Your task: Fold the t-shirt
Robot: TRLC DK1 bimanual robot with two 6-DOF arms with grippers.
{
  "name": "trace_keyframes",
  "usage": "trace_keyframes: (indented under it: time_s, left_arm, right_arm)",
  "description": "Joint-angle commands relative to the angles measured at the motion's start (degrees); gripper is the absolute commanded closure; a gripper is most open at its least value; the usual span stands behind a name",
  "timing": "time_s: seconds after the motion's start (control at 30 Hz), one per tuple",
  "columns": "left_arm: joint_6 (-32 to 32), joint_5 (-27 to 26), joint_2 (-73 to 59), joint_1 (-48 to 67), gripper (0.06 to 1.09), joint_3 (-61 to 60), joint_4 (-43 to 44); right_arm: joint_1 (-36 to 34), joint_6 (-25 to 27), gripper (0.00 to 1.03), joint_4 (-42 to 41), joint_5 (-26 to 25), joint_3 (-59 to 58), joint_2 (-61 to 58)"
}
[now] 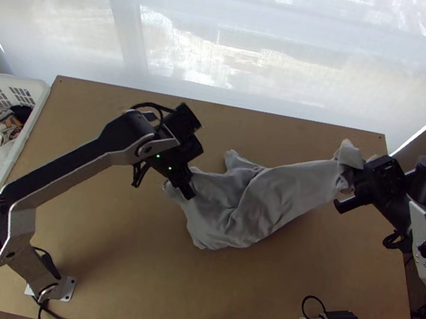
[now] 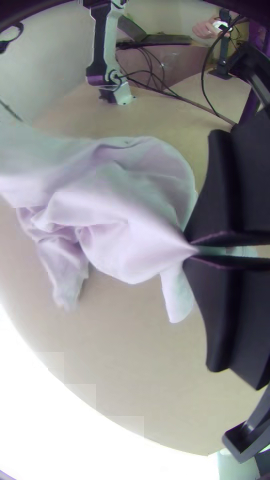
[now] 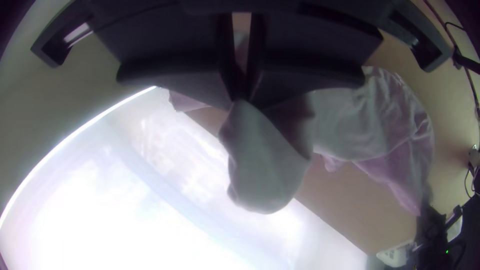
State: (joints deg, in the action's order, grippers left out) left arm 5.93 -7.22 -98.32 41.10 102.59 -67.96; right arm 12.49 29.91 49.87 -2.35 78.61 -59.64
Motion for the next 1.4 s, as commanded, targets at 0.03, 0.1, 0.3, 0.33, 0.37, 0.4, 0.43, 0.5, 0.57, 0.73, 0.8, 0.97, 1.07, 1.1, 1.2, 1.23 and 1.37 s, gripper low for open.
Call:
trace_keyframes:
  time_s: [0.03,0.1,0.3,0.33,0.37,0.4,0.43,0.5,0.57,0.73,0.8,0.97,1.07,1.1,1.2,1.23,1.37]
  left_arm:
    - [-1.0,-0.7,8.8,-10.1,1.05,5.5,0.4]
    - [-1.0,-0.9,9.9,-13.2,1.05,7.8,0.4]
    - [-0.9,-2.4,13.7,-23.4,1.05,13.0,1.1]
    - [-0.7,-2.9,14.3,-25.2,1.05,13.2,1.6]
    - [-0.7,-3.5,14.9,-27.0,1.05,13.2,2.0]
    - [-0.5,-3.9,15.3,-28.6,1.05,13.2,2.2]
    - [-0.3,-4.0,15.6,-30.3,1.05,13.1,2.6]
    - [-0.3,-4.7,15.9,-33.0,1.05,12.9,3.4]
    - [-1.1,-4.8,16.3,-35.8,1.05,12.2,6.3]
    - [-2.0,-4.8,15.8,-38.0,1.05,8.4,8.7]
    - [-1.9,-4.8,15.2,-38.0,1.05,3.9,10.1]
    - [-0.9,-4.7,12.5,-36.8,1.05,-4.1,14.1]
    - [-0.2,-3.9,11.3,-35.1,1.05,-5.9,18.5]
    - [-0.1,-3.2,10.7,-34.6,1.05,-5.9,20.0]
    - [0.1,-2.3,9.1,-33.7,1.05,-5.8,23.5]
    - [0.0,-2.3,8.8,-33.6,1.05,-5.7,23.7]
    - [-0.7,-2.5,11.1,-32.2,1.05,-6.7,22.4]
  right_arm:
    - [5.2,0.3,1.0,3.3,-0.2,13.2,-4.2]
    - [7.0,0.4,1.0,4.3,-0.6,15.8,-5.4]
    - [12.3,0.5,1.0,6.6,-1.4,23.6,-10.0]
    - [13.3,0.5,1.0,6.8,-1.4,24.6,-10.8]
    - [14.2,0.4,1.0,6.9,-1.5,25.3,-11.6]
    - [15.4,0.1,1.0,7.0,-1.5,25.7,-12.2]
    - [16.2,-0.3,1.0,7.1,-1.4,25.7,-12.7]
    - [18.6,-0.3,1.0,7.1,-1.6,24.3,-13.4]
    - [19.9,0.0,1.0,6.6,-2.2,24.4,-14.1]
    - [19.6,0.3,1.0,3.2,-5.4,24.4,-15.2]
    - [18.8,0.9,1.0,2.2,-6.1,21.8,-15.2]
    - [19.0,1.4,1.0,1.5,-6.0,16.3,-13.8]
    - [19.6,1.4,1.0,2.0,-6.0,9.5,-11.5]
    - [19.6,1.3,1.0,2.0,-6.0,7.3,-10.4]
    - [19.5,1.2,1.0,2.2,-5.9,2.6,-7.4]
    - [19.5,1.1,1.0,3.0,-5.9,2.1,-6.7]
    - [19.5,0.9,1.0,7.3,-5.8,3.1,-4.3]
